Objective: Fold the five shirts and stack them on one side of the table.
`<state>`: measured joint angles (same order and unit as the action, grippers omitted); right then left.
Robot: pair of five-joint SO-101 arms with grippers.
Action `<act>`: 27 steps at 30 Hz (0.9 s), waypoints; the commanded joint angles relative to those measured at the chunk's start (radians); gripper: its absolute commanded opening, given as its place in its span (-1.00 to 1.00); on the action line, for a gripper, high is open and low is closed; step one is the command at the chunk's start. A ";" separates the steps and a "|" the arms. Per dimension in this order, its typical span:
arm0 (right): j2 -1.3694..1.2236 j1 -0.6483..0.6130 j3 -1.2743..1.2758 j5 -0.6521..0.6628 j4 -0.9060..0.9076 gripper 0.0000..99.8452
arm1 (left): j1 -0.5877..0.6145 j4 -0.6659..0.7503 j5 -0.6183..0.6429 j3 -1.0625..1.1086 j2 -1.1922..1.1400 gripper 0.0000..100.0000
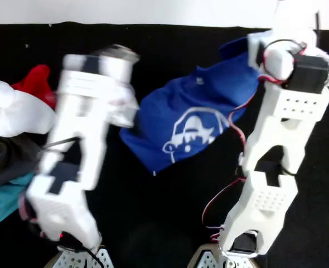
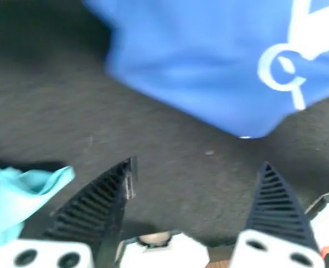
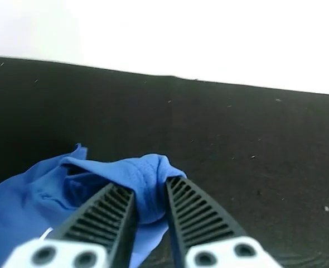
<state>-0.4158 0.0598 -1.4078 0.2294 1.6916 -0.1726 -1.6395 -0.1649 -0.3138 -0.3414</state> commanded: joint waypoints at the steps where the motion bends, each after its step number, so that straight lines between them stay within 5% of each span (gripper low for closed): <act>1: -0.015 0.039 0.004 0.009 -0.058 -0.99 | -0.096 0.066 0.032 -0.007 -0.059 -0.33; 10: -0.122 0.128 0.004 0.009 -0.071 -0.99 | -0.108 0.189 0.029 -0.012 -0.295 -0.35; 16: -0.174 0.097 -0.001 0.005 0.005 -0.99 | -0.101 0.192 0.029 -0.053 -0.303 -1.00; 27: -0.013 0.084 -0.125 0.003 0.004 -0.99 | 0.079 -0.060 0.029 -0.573 -0.059 -0.98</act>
<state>-0.5554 0.1534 -1.4523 0.2294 1.6947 -0.1358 -1.6272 -0.1373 -0.7158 -0.5240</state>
